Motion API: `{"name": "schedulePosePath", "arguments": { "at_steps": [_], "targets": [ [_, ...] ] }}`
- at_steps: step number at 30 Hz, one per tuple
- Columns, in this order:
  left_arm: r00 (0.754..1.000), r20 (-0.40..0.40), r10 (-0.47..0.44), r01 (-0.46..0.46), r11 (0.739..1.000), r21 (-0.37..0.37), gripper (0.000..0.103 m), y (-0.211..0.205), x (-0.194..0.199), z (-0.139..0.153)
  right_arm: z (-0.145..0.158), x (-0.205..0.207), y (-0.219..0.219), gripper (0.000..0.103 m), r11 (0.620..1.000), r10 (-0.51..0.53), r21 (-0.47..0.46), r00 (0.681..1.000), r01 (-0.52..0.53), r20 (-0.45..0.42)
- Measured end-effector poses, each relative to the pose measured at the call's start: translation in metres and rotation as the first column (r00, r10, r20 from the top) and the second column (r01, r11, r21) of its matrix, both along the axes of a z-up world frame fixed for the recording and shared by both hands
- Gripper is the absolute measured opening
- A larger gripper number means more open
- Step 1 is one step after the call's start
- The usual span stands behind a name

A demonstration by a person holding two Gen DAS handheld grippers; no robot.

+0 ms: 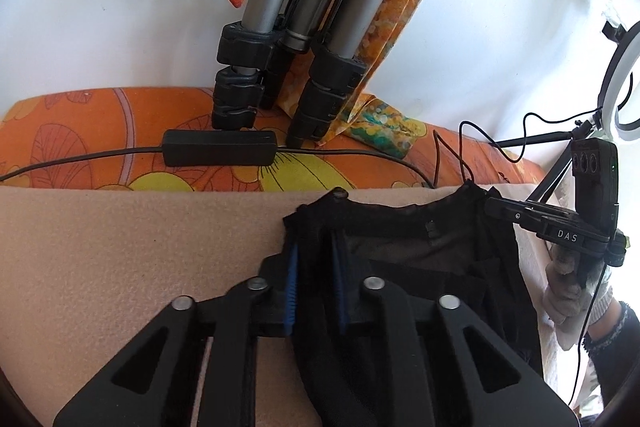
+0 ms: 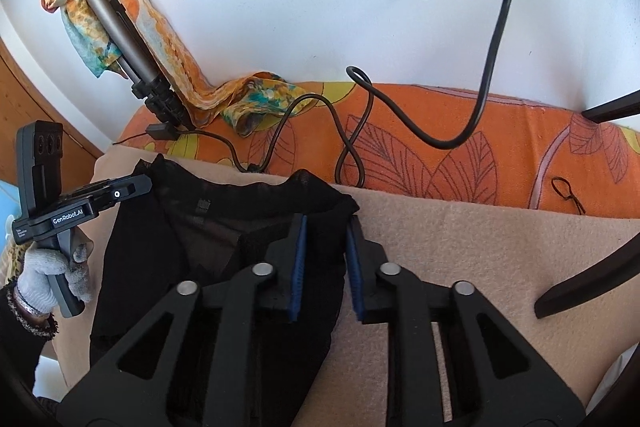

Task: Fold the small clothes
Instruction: 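Move both grippers to the collar end and grasp it, then fold the collar end over toward the hem with both grippers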

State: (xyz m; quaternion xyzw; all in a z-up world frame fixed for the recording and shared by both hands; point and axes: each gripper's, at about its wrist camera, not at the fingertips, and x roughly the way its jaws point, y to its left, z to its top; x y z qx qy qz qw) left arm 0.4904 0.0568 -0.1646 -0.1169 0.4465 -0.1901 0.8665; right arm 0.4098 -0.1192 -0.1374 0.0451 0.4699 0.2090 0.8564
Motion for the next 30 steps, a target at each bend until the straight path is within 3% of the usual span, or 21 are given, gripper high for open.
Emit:
{"name": "schedulePosePath", "arguments": {
  "at_steps": [7,16,30],
  "targets": [
    [0.999,0.029,-0.016,0.017,0.999,-0.044,0.004,-0.003,-0.010,0.007,0.020,-0.010,0.000,0.005,1.000,-0.006,0.011,0.999,0.006,0.036],
    [0.995,0.089,-0.043,0.050,0.996,-0.079,0.004,-0.013,-0.039,0.043,0.063,-0.042,0.004,0.005,1.000,0.017,0.023,0.996,-0.019,0.084],
    [0.984,0.165,-0.060,0.076,0.993,-0.095,0.004,-0.014,-0.126,0.098,0.127,-0.139,0.006,0.005,0.999,0.051,0.002,0.986,-0.052,0.157]
  ]
}}
